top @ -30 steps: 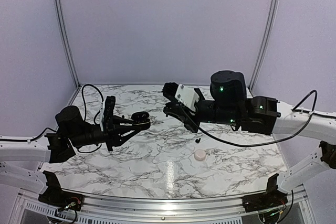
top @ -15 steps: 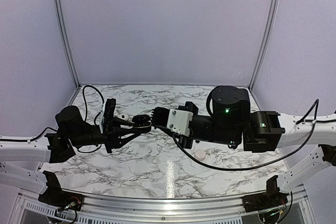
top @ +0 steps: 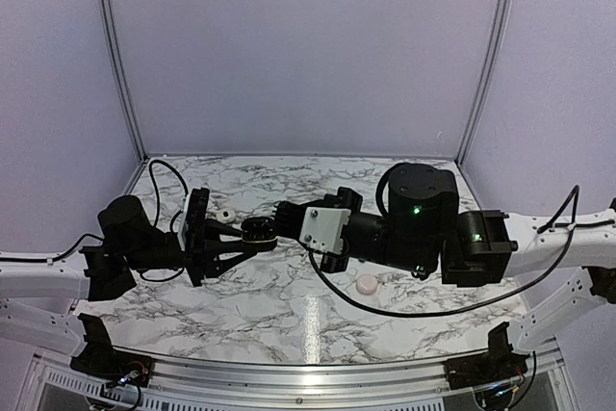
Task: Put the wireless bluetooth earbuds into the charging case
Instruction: Insert the right earbud into the right side groove of the charging case.
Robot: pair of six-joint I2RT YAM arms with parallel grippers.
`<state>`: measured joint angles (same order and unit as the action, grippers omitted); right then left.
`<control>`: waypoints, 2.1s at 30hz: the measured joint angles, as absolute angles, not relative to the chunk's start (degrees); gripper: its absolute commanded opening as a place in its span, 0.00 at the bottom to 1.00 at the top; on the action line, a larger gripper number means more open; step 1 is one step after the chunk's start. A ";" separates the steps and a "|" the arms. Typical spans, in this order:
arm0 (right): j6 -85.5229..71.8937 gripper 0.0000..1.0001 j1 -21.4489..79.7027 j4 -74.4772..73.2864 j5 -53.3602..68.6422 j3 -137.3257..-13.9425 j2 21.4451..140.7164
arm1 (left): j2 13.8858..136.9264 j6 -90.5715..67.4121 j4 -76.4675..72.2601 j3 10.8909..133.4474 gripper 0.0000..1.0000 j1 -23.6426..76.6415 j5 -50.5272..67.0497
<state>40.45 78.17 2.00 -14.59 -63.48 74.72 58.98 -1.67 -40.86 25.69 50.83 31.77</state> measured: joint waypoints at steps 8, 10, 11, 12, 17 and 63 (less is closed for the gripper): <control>41.23 0.06 78.28 3.22 -14.59 -63.48 75.35 | 58.94 -1.67 -40.86 25.71 0.00 51.07 32.10; 41.58 0.06 78.28 3.55 -14.63 -63.48 75.88 | 58.94 -2.15 -40.84 25.71 0.00 51.07 32.10; 41.74 0.06 78.30 3.73 -14.72 -63.44 76.16 | 58.94 -2.35 -40.84 25.74 0.00 51.07 32.12; 41.93 0.06 78.37 4.03 -14.92 -63.29 76.44 | 58.94 -2.61 -40.84 25.76 0.00 51.07 32.12; 42.37 0.06 78.76 4.97 -15.97 -62.39 77.25 | 58.94 -3.88 -40.84 25.78 0.00 51.07 32.23; 46.76 0.15 79.72 10.44 -22.17 -61.87 81.47 | 57.56 -6.46 -39.09 26.17 0.00 51.07 31.03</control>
<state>46.76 79.72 10.44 -22.17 -61.87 81.47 57.56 -6.46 -39.09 26.17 51.07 31.03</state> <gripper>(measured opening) 0.181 0.240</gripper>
